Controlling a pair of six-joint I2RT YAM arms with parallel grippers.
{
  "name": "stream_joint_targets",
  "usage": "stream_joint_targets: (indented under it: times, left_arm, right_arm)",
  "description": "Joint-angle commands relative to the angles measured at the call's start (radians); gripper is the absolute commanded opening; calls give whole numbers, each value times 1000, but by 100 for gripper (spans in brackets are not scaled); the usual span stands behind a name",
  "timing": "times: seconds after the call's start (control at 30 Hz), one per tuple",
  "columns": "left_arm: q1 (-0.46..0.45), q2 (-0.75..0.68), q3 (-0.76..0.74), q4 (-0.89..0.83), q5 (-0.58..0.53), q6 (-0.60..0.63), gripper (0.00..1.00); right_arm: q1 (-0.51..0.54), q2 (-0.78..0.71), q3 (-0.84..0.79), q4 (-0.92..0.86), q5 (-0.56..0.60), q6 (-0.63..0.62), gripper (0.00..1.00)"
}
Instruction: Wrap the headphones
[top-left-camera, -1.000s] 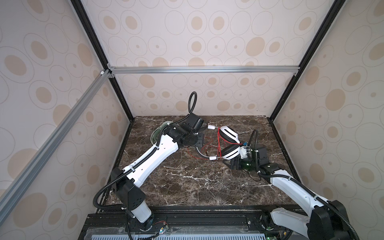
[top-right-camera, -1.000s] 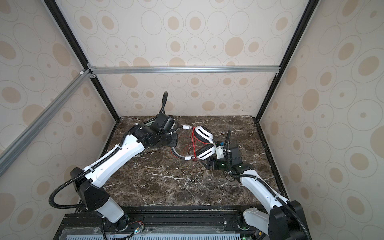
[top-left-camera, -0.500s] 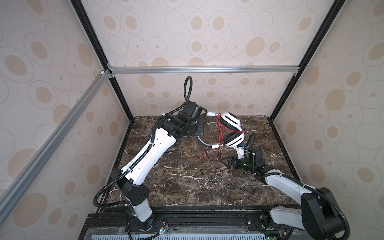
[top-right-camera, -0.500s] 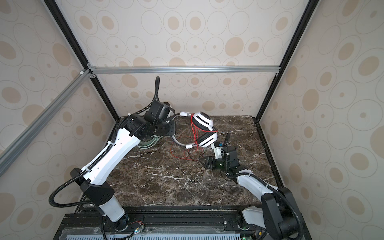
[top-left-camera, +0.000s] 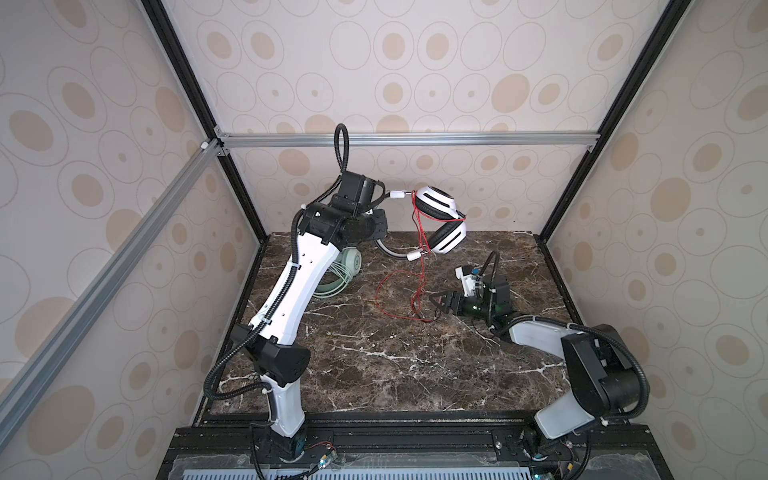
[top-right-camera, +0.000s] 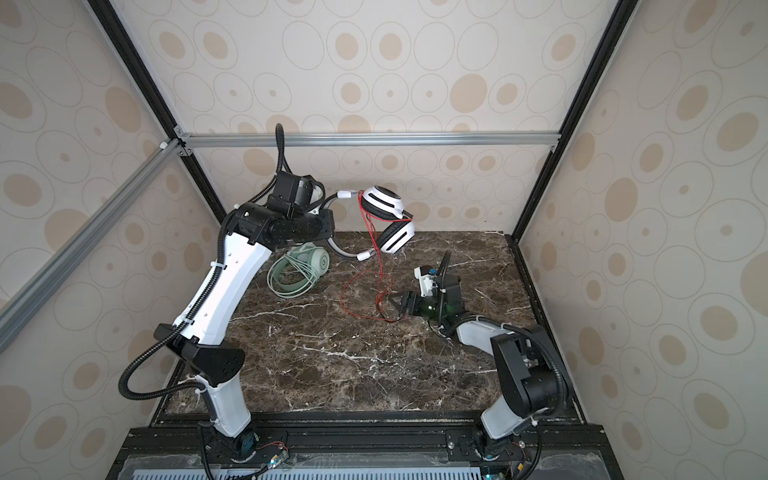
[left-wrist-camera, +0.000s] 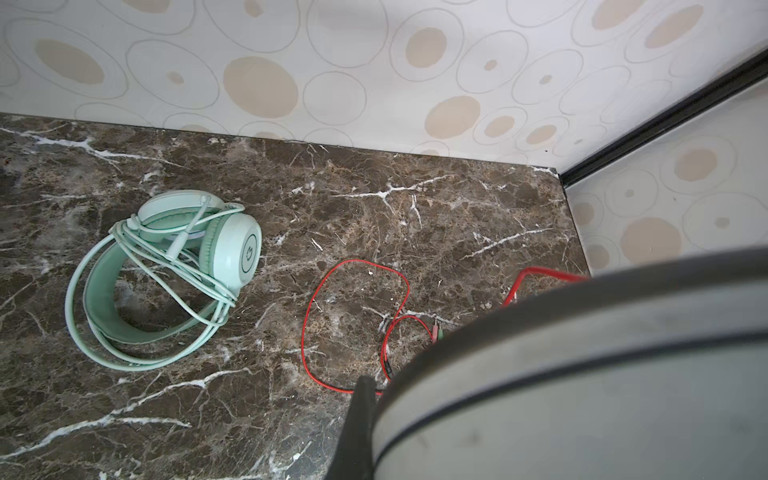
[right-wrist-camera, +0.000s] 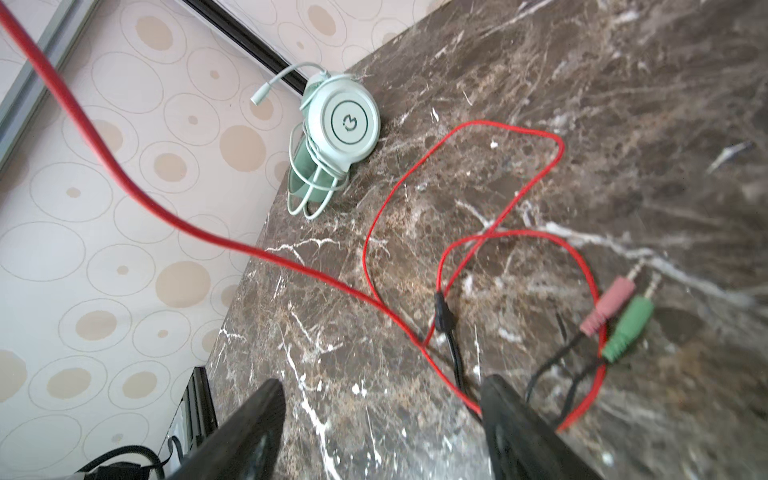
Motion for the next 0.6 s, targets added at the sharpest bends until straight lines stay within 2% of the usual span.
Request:
stream_joint_targets:
  times: [0.0,0.1,0.2,0.47,0.57]
  left_arm:
    - [14,3,87,77,54,13,0]
    - [37,27,104,74,63,25,0]
    - [66,42,110,77,79,36,0]
    - [107,41,109,88,93,70,0]
    - [121,37,109,93,94,83,0]
  right_arm:
    - [20,104,85,84,2,17,76]
    - [54,176,129,138,22,30,73]
    - [98,214,160,131,51,-11,68]
    - [149,328,233,109,121,-50,66]
    - [153,377,265,110,133,-33,55]
